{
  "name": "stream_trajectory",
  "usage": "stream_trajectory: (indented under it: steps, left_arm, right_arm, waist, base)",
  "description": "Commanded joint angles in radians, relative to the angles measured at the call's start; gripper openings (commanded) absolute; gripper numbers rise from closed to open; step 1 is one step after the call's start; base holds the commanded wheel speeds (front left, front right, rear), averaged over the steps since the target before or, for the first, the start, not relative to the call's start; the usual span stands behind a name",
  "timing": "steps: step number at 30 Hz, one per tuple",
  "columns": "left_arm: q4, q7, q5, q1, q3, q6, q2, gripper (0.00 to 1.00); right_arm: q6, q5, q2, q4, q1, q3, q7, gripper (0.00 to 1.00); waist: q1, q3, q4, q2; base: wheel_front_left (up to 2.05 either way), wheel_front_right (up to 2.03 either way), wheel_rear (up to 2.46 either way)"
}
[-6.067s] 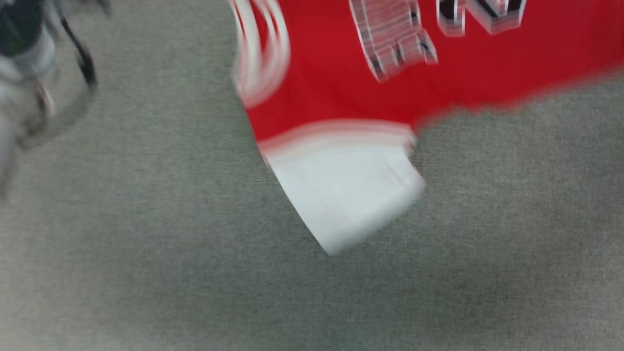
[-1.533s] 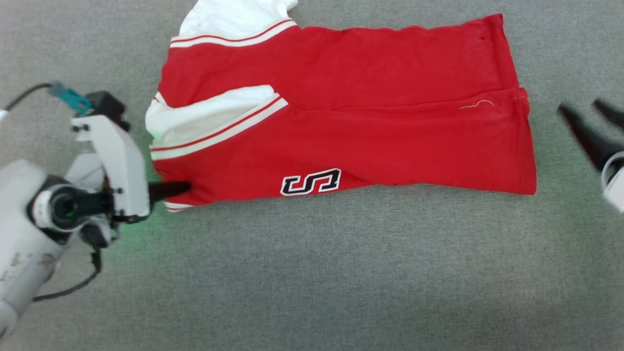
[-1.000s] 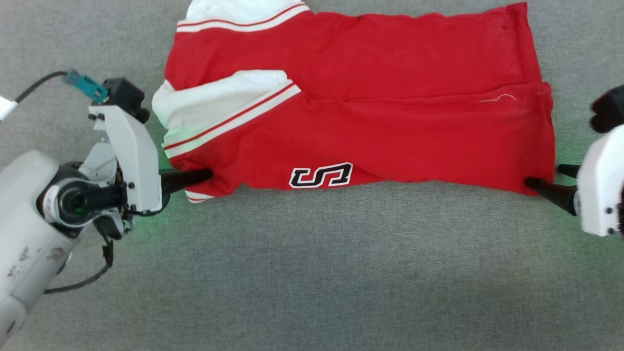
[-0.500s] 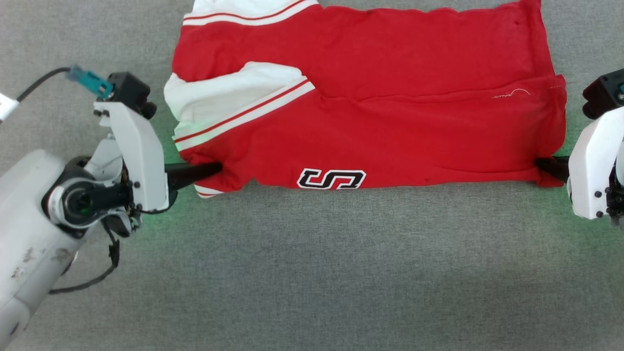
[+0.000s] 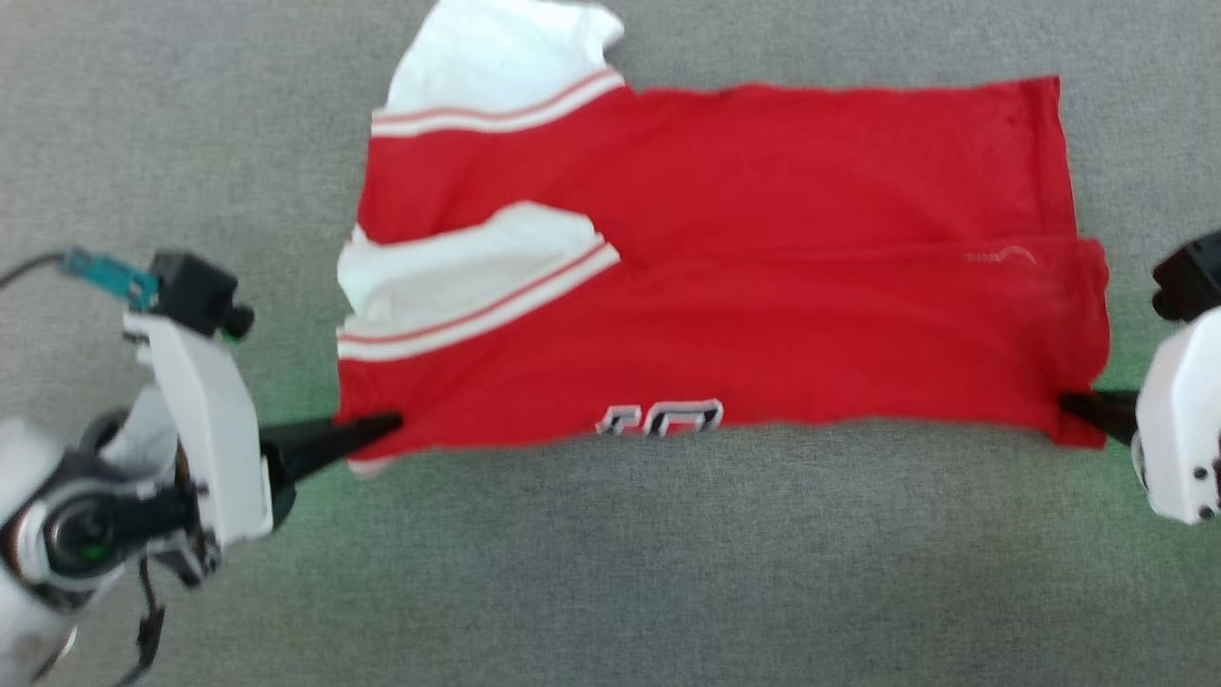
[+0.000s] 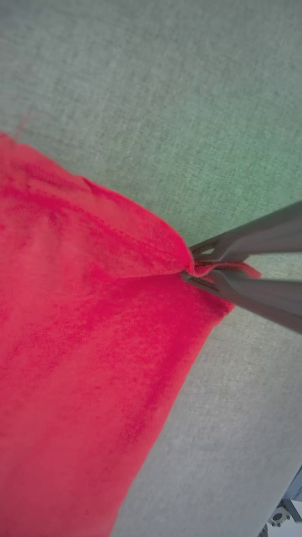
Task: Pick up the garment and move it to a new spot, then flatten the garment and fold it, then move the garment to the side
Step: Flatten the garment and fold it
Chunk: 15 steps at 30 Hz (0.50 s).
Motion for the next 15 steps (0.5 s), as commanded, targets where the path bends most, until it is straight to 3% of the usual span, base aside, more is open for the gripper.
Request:
stream_trajectory:
  steps: [1,7,12,13,14,15]
  left_arm:
    - [-0.056,-0.018,-0.015,0.045,0.005,0.01,0.031,0.0]
    - [-0.203,-0.066,-0.03,0.145,0.004,0.033,0.11,0.0]
    - [-0.254,-0.086,-0.026,0.187,-0.006,0.05,0.129,0.0]
    - [-0.257,-0.092,-0.024,0.191,-0.007,0.053,0.128,0.0]
    - [-0.259,-0.095,-0.022,0.194,-0.007,0.054,0.127,0.06]
    - [-0.26,-0.101,-0.019,0.196,-0.007,0.054,0.127,0.32]
  right_arm:
    - [-0.002,0.019,-0.023,-0.021,0.042,-0.012,0.01,0.0]
    - [-0.002,0.05,-0.061,-0.083,0.139,-0.066,0.048,0.0]
    - [-0.002,0.051,-0.052,-0.127,0.194,-0.108,0.066,0.0]
    - [-0.002,0.043,-0.049,-0.135,0.199,-0.112,0.062,0.04]
    - [-0.002,0.038,-0.045,-0.138,0.204,-0.117,0.059,0.18]
    - [-0.002,0.034,-0.043,-0.143,0.209,-0.121,0.057,0.45]
  waist:
    - [0.0,-0.01,0.007,0.0]
    - [0.0,-0.017,0.013,0.0]
    - [0.0,-0.022,0.015,0.0]
    - [0.0,-0.025,0.016,0.0]
    - [0.0,-0.028,0.016,0.0]
    - [0.0,-0.031,0.017,0.0]
  base:
    - [0.0,0.0,0.0]
    - [0.0,0.0,0.0]
    - [0.0,0.0,0.0]
    - [0.0,0.0,0.0]
    - [0.0,0.0,0.0]
    - [0.0,0.0,0.0]
